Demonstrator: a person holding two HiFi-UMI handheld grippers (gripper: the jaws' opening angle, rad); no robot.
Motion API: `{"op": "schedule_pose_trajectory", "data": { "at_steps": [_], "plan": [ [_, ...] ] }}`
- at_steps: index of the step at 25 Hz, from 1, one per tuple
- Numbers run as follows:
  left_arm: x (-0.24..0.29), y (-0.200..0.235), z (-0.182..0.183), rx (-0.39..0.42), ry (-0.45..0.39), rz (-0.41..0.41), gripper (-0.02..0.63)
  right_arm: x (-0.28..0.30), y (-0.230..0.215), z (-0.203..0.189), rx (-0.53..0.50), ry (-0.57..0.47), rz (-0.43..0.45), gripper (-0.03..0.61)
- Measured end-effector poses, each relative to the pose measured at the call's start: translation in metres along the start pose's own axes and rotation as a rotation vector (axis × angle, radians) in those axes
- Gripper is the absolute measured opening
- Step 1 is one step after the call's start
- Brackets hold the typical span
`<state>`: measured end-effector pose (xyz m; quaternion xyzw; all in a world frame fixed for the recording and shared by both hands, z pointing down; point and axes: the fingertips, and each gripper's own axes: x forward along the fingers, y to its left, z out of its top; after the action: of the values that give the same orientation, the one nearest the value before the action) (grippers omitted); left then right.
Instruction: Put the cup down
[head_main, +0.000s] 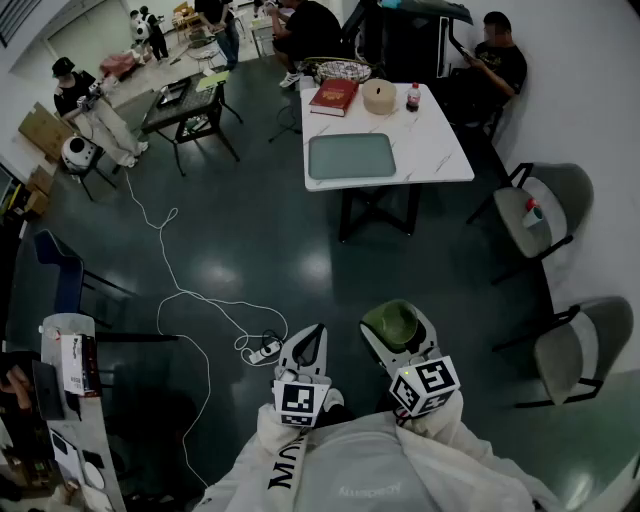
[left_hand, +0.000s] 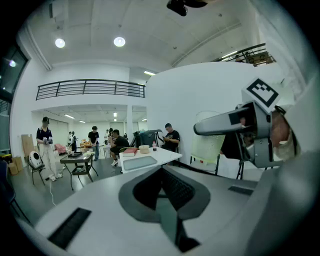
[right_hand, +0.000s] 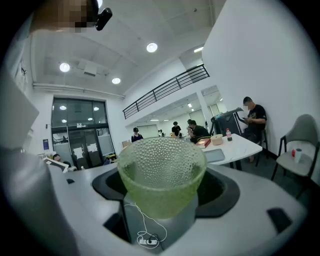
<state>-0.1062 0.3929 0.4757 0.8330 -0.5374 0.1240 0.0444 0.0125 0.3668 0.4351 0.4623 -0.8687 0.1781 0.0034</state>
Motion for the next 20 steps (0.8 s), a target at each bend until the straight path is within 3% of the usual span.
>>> {"op": "schedule_pose_trajectory", "data": {
  "at_steps": [6,14,20],
  "plan": [
    [-0.037,0.021,-0.002,-0.029,-0.027,0.013,0.011,-0.007,0.039,-0.015,-0.047,0.027,-0.028,0.388],
    [-0.043,0.004,0.021,-0.013,-0.066,-0.028,0.011,-0.021,0.045,-0.004,-0.078,-0.018,-0.049,0.388],
    [-0.035,-0.009,0.026,-0.006,-0.055,-0.038,0.011,-0.035,0.036,0.003,-0.043,-0.056,-0.049,0.388]
  ]
}}
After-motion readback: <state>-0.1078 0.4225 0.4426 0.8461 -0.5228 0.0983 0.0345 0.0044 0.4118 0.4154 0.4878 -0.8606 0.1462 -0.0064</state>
